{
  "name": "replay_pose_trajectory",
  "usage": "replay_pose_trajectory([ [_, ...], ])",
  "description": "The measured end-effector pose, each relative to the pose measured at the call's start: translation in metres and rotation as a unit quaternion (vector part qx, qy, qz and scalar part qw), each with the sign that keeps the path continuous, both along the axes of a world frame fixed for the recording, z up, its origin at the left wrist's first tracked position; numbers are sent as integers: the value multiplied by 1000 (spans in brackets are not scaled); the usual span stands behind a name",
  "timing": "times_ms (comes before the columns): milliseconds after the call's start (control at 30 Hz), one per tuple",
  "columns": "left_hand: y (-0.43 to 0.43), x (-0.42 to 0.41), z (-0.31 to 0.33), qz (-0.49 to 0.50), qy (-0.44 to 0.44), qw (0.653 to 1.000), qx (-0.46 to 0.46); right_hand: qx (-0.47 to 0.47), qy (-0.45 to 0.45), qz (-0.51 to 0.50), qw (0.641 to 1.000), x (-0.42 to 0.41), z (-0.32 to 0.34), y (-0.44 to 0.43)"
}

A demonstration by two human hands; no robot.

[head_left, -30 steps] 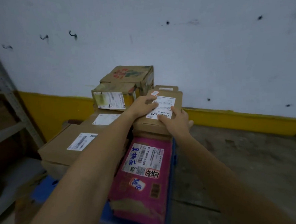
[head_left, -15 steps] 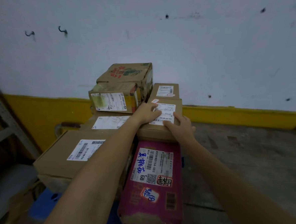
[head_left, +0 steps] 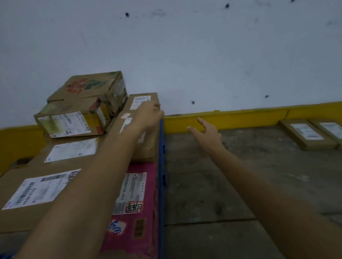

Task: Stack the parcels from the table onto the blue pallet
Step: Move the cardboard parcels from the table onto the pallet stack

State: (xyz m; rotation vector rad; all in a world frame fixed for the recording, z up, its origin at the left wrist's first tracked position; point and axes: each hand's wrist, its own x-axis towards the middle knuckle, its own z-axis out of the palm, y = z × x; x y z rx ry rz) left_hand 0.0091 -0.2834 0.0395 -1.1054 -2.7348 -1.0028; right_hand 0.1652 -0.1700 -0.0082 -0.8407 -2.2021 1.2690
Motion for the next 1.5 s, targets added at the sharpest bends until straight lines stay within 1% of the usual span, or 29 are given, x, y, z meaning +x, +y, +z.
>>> replay_pose_trajectory([
  [167, 87, 41, -3, -56, 2, 998, -39, 27, -19, -31, 999, 45, -13, 83],
  [300, 179, 77, -22, -95, -14, 993, -69, 24, -30, -54, 998, 82, -32, 169],
  [400, 256, 102, -44, -111, -24, 989, -93, 9, -47, -72, 996, 112, -51, 243],
  [567, 382, 149, -91, -151, -76, 974, -148, -14, -109, -121, 987, 170, -90, 357],
  [667, 437, 172, -124, -190, -98, 957, -195, -45, -158, -150, 975, 190, -111, 409],
  [733, 464, 183, -145, -205, -103, 950, -215, -50, -179, -158, 970, 198, -124, 435],
  [833, 501, 189, -170, -201, -116, 947, -222, -16, -212, -170, 962, 203, -140, 467],
  [933, 536, 188, -190, -172, -139, 950, -221, 30, -231, -187, 954, 201, -155, 492],
  [1033, 565, 188, -205, -155, -162, 955, -196, 87, -255, -194, 943, 195, -169, 509],
  [1133, 586, 186, -214, -142, -168, 959, -179, 128, -268, -192, 935, 191, -182, 518],
  [1300, 594, 183, -227, -150, -174, 957, -179, 135, -296, -171, 930, 187, -199, 522],
  [1500, 592, 184, -239, -143, -211, 954, -157, 139, -290, -140, 936, 184, -204, 517],
])
